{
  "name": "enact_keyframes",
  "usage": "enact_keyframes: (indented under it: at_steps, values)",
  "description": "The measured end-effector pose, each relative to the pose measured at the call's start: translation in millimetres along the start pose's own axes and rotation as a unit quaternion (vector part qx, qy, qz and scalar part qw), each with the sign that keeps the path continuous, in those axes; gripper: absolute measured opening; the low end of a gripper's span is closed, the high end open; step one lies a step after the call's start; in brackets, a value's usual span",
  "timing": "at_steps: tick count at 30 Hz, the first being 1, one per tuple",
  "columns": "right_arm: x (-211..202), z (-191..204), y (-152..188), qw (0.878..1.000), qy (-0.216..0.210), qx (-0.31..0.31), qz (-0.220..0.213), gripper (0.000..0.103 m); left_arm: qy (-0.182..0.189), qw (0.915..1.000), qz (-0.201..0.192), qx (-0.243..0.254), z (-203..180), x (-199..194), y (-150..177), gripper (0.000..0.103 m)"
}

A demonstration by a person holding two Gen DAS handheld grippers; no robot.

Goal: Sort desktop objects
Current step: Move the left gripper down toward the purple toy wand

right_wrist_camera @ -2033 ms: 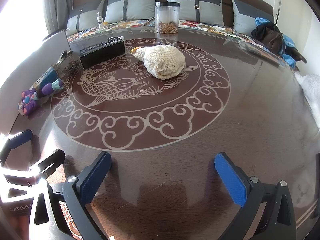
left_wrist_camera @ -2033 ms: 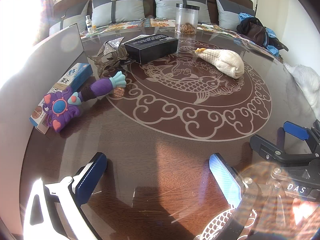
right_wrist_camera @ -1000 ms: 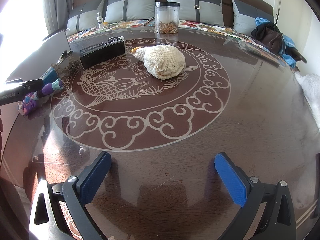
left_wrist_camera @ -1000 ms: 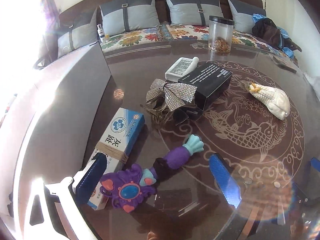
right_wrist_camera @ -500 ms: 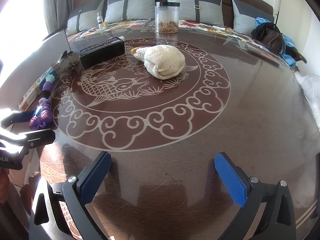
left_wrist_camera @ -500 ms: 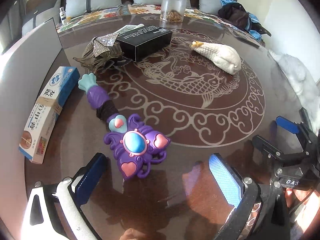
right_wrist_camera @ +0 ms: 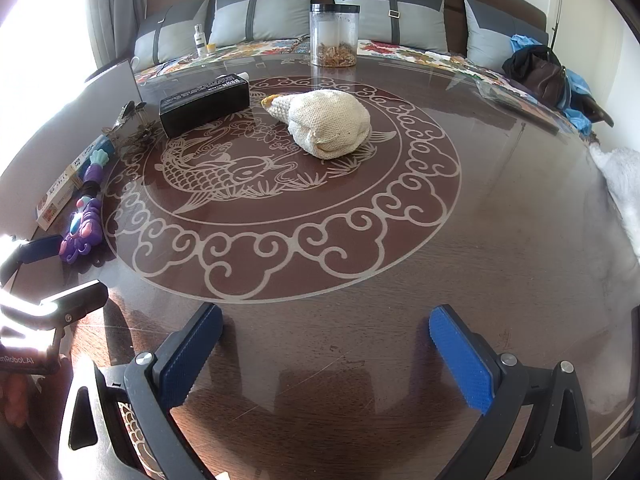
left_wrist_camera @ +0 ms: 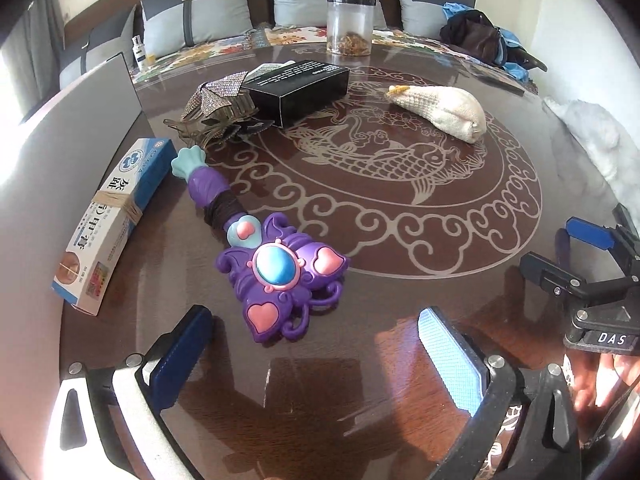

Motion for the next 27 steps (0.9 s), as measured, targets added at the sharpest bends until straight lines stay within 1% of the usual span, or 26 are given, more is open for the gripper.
enact_keyframes:
  at_steps: [13,21,24,27]
  values:
    - [0.0,0.0,0.0,1.000,0.000,0.000,0.000,0.103,-0.001,0.9999,-0.015,0.000,-0.7,-0.7,0.8,0.103]
    - [0.0,-0.1,0.0,1.000,0.000,0.000,0.000,0.103,-0.001,0.9999,-0.013,0.000,-0.4,-0.7,1.3,0.103]
    - [0.0,0.0,0.0,1.000,0.000,0.000,0.000,0.103,-0.004,1.0000,0.000,-0.006,0.5,-2.7,2.8,0.103]
    - [0.0,-0.1,0.0,1.000,0.000,0.000,0.000,0.103,0.016,0.9998,0.004,-0.013,3.2,-9.9,5.6,0.103]
Point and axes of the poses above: each gripper's, at about its wrist camera, not at the fingertips, and x roughly the way its jaws point, z to its left, y to its underside, the point moved 4 cm from there along x, roughly the way its jaws point, and after that the axes turned 8 degrees about y, right-handed, at the moved point
